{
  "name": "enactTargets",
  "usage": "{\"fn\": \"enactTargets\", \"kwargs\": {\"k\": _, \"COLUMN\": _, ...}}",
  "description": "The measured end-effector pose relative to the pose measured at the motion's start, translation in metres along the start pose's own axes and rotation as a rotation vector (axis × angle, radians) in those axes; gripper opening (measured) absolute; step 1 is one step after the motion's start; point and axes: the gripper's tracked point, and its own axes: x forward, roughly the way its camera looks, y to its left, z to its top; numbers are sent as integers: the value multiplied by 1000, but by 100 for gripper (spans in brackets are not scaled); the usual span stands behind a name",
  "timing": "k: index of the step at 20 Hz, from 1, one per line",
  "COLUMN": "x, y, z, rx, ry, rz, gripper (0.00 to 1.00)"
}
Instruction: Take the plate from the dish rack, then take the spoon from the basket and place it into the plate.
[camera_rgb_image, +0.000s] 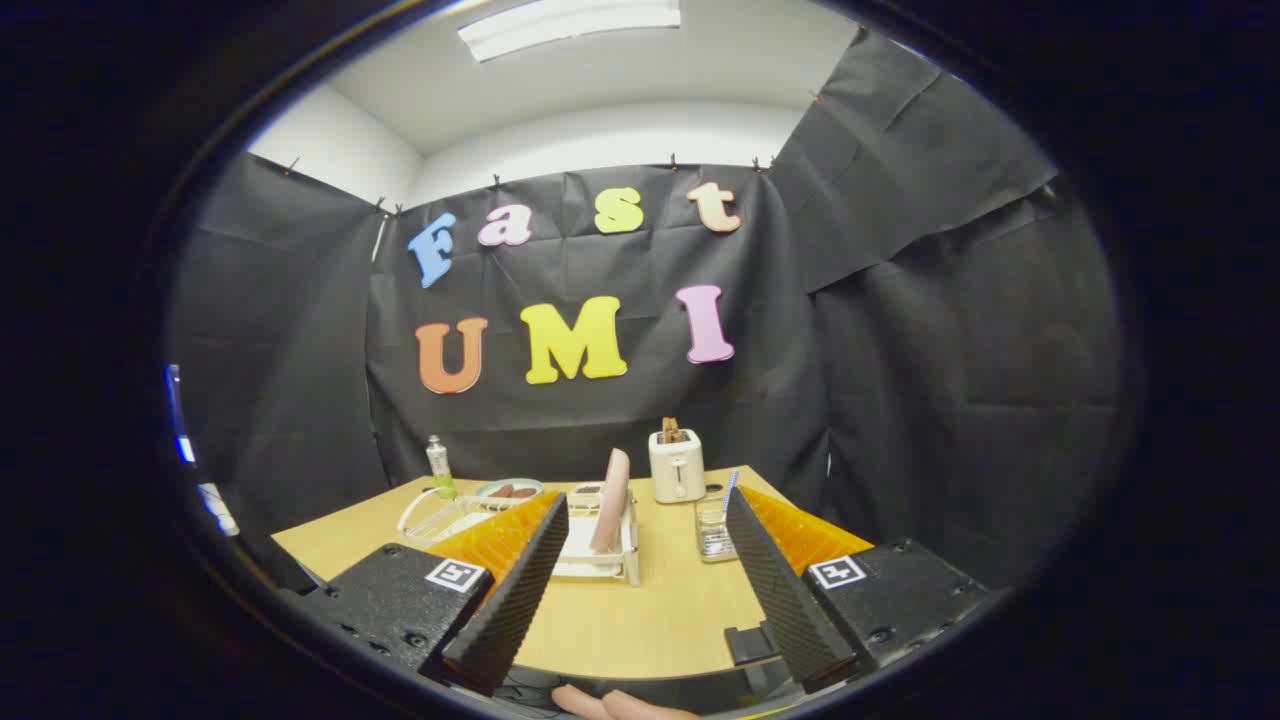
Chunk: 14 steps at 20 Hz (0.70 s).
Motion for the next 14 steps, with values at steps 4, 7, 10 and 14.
{"fn": "enactTargets", "kwargs": {"k": 4, "x": -3, "y": 8, "z": -3, "rx": 24, "ry": 26, "rz": 43, "gripper": 100}}
{"fn": "enactTargets", "kwargs": {"k": 7, "x": -2, "y": 5, "z": -2, "rx": 18, "ry": 20, "rz": 41, "gripper": 100}}
{"fn": "enactTargets", "kwargs": {"k": 10, "x": -2, "y": 3, "z": -2, "rx": 11, "ry": 14, "rz": 29, "gripper": 100}}
{"fn": "enactTargets", "kwargs": {"k": 14, "x": 4, "y": 0, "z": -6, "rx": 37, "ry": 39, "rz": 18, "gripper": 100}}
